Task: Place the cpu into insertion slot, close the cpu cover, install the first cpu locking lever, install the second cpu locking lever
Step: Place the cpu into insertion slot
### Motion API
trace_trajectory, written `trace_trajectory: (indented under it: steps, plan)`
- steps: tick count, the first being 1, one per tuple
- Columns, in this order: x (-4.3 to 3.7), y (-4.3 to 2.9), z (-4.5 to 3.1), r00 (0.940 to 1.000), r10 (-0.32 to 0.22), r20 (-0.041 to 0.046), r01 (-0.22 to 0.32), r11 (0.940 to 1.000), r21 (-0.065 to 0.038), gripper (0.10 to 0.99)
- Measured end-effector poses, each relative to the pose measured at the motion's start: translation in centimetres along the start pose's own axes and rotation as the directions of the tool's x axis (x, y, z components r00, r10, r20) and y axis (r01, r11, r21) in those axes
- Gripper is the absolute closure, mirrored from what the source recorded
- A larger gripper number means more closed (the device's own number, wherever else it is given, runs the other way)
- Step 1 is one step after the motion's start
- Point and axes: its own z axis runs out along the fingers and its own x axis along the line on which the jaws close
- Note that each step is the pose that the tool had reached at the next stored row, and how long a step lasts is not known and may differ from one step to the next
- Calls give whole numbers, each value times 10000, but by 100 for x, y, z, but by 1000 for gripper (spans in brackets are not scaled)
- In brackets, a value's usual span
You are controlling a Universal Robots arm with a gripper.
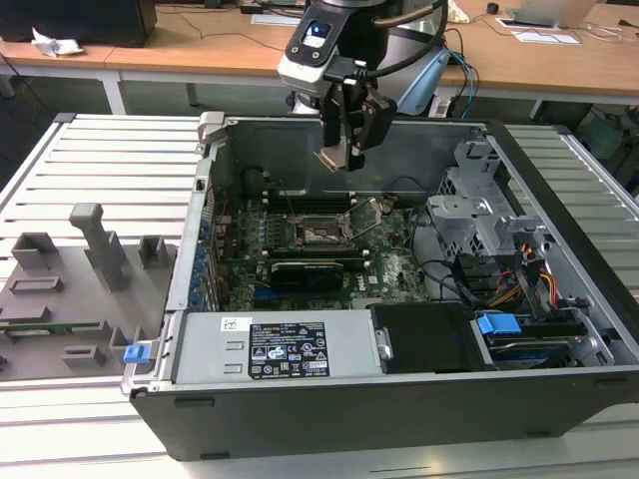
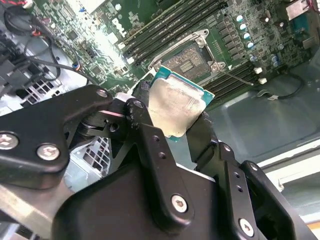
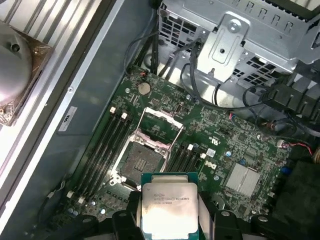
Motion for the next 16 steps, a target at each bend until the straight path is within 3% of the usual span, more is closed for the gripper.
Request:
trace_trajectory:
  steps: [8, 12, 16]
  plan:
    - [-1, 2, 11, 9964, 831, 151, -832, 9965, 51, 545]
    - [-1, 2, 20, 9884, 1495, 260, -1498, 9887, 79, 545]
    - [-1, 1, 44, 9844, 1733, 298, -1736, 9848, 86, 545]
